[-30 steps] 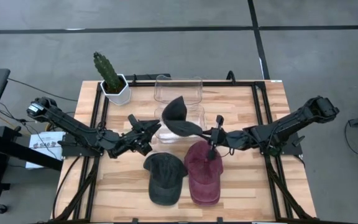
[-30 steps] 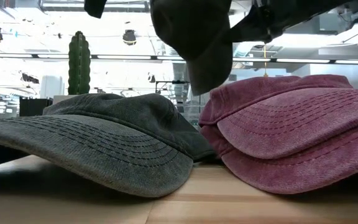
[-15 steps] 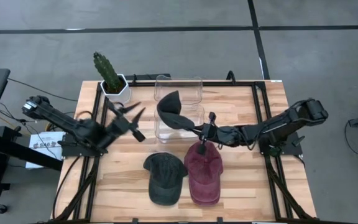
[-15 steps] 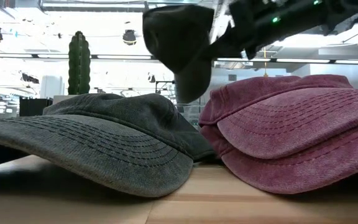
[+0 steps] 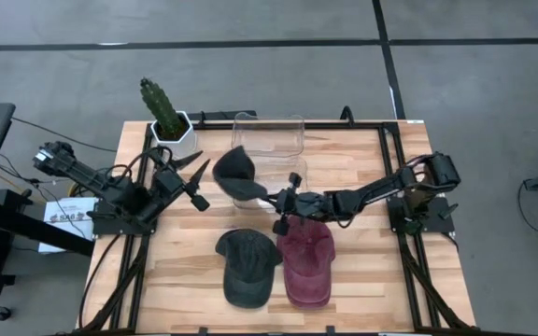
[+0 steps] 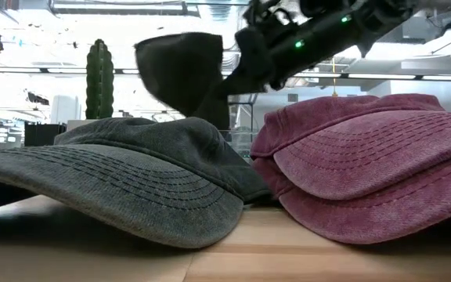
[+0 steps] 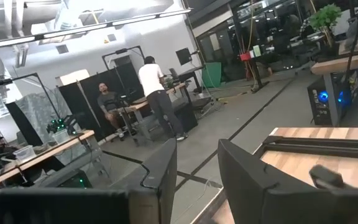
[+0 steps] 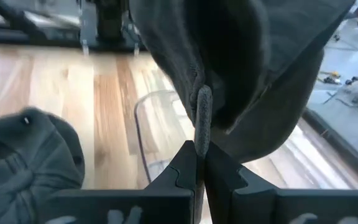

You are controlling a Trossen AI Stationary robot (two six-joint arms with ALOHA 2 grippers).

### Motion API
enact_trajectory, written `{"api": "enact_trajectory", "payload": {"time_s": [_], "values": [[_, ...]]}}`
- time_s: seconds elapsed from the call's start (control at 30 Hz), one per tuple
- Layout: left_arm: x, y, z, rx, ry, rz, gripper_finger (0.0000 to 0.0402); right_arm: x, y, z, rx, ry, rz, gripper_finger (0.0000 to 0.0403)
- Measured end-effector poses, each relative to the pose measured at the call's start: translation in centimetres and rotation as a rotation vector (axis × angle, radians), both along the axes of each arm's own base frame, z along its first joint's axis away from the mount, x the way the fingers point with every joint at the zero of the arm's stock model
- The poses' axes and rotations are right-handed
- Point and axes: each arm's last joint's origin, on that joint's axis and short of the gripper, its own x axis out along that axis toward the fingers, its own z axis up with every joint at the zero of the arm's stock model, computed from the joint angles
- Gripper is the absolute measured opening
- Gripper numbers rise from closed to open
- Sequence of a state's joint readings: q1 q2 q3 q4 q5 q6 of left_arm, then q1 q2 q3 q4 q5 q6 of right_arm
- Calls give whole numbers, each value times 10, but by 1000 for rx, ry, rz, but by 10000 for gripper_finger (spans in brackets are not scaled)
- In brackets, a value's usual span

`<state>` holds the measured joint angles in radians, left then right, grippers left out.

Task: Pick & Place hat
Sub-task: Put the top black cap into the bottom transparent bin, then put the black cap into the bottom transparent bin

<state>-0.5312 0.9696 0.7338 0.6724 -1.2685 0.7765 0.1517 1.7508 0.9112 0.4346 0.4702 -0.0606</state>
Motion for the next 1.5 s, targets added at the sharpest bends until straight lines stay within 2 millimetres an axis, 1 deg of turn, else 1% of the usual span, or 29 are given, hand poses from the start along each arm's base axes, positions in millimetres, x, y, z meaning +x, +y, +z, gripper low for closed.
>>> {"api": "enact_trajectory", "payload": {"time_s": [0.17,0.27,0.33,0.77,1.3,1.5], "values": [[4,-2,-3,9,17,1,115,17,-1,-15,-9,61,-9,2],[5,-3,-4,10,22,5,115,21,-3,-24,-15,103,-17,3],[6,-3,-5,12,25,4,115,25,-4,-26,-19,114,-25,3],[6,-4,-5,12,25,3,115,24,-6,-27,-19,145,-34,7],[6,-4,-5,12,25,3,115,23,-2,-27,-61,158,2,86],[6,-4,-5,13,24,2,115,23,3,-27,-90,157,-2,129]]}}
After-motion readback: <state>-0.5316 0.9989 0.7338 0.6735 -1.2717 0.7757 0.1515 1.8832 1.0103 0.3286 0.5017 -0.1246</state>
